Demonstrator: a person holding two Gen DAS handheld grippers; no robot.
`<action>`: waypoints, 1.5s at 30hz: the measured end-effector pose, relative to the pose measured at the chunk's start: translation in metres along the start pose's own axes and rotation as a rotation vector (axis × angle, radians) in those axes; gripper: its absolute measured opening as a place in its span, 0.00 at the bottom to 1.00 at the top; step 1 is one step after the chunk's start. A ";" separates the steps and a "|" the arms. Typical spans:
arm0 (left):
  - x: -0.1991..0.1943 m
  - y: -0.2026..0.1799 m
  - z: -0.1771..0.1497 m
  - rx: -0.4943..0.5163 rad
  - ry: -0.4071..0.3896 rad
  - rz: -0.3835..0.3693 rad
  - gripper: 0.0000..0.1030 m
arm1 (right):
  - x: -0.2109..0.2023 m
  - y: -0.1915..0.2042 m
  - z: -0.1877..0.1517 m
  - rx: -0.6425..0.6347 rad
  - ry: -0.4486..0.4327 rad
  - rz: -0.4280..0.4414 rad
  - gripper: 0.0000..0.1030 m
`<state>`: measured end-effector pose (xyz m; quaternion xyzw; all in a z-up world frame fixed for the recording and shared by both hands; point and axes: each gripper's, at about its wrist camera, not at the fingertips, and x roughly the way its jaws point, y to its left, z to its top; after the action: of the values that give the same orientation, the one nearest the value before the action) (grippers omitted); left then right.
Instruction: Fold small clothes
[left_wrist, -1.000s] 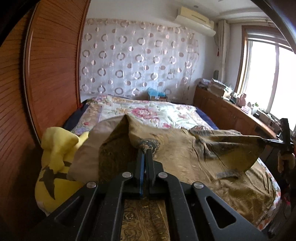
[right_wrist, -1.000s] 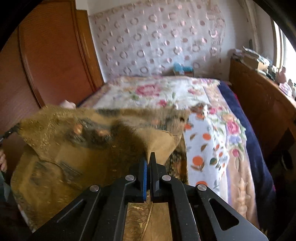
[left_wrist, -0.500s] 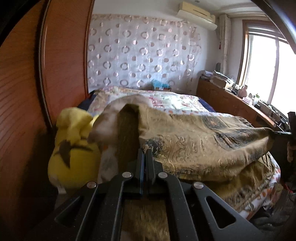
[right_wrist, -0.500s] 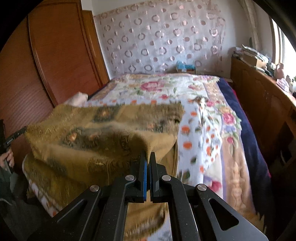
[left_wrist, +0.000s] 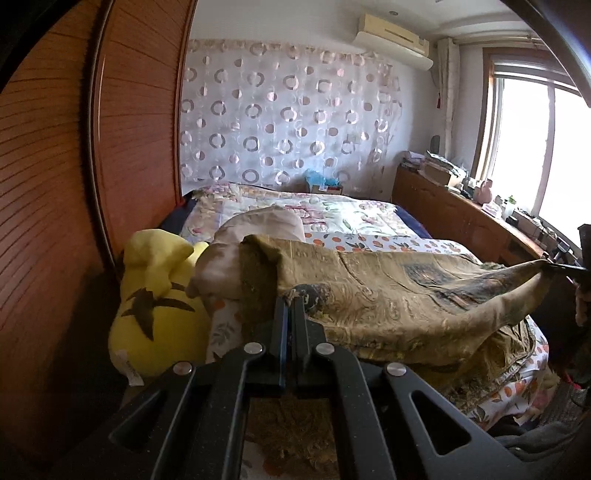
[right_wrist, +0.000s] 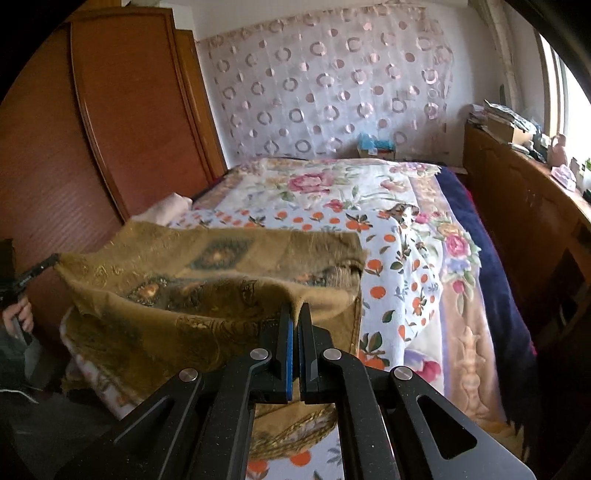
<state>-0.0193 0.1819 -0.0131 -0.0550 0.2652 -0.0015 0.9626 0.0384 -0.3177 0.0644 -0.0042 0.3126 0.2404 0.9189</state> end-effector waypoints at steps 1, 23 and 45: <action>0.002 0.000 -0.002 0.010 0.018 0.014 0.02 | -0.003 0.000 -0.002 -0.005 0.003 -0.005 0.01; 0.040 -0.001 -0.047 -0.017 0.153 0.025 0.71 | 0.077 0.042 -0.030 -0.098 0.075 -0.084 0.56; 0.070 0.017 -0.080 -0.056 0.276 0.077 0.71 | 0.168 0.072 -0.053 -0.181 0.175 -0.085 0.62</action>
<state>-0.0004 0.1881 -0.1192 -0.0710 0.3970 0.0353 0.9144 0.0921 -0.1886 -0.0648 -0.1214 0.3684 0.2273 0.8933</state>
